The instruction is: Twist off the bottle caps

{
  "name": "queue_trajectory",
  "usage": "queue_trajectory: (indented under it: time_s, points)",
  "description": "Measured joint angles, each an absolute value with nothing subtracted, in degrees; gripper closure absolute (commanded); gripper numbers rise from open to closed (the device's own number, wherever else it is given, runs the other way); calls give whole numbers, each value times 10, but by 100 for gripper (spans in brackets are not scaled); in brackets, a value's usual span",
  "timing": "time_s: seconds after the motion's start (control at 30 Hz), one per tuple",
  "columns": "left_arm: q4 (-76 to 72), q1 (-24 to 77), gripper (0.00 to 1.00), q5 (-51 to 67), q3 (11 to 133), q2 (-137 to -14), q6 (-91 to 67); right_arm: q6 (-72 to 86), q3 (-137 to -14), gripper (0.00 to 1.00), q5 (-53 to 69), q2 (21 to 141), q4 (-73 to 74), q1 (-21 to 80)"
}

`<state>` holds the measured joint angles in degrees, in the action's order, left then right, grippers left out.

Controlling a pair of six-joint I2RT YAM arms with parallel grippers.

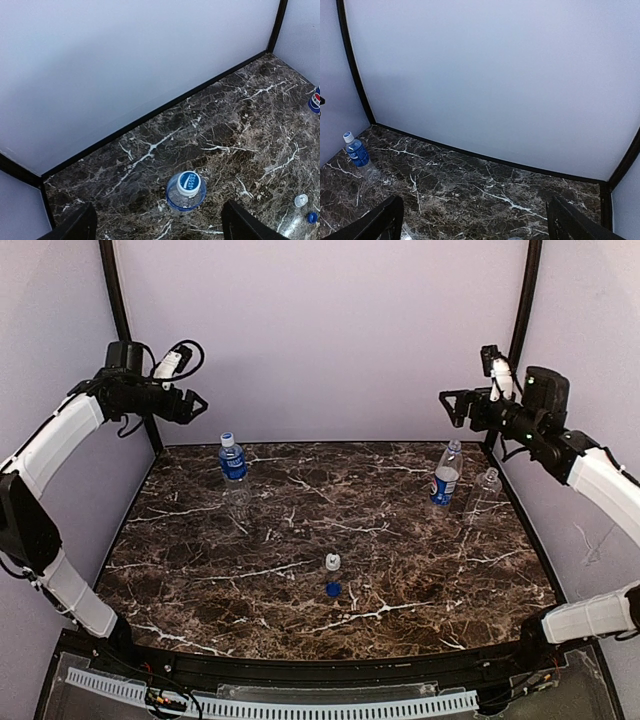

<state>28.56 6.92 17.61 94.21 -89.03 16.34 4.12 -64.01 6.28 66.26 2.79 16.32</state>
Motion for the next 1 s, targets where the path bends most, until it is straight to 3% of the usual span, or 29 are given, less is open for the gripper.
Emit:
queue_trajectory:
  time_s: [0.3,0.4,0.5,0.7,0.77,0.87,1.0]
  points:
    - [295,85,11,208,930,-992,215,26,-679,1,50,718,53,248]
    - [283,95,14,205,922,-1009,227,22,-689,1,44,725,59,264]
    - [264,103,31,193,919,-1024,238,20,-696,1,41,733,61,276]
    - [249,107,54,182,919,-1051,250,14,-703,1,34,747,69,284]
    - [249,107,67,185,919,-1053,250,11,-705,1,31,749,70,285]
    - [248,107,95,193,919,-1053,250,9,-708,1,28,749,70,285]
    - [251,107,99,208,919,-1053,248,7,-713,1,28,749,72,285]
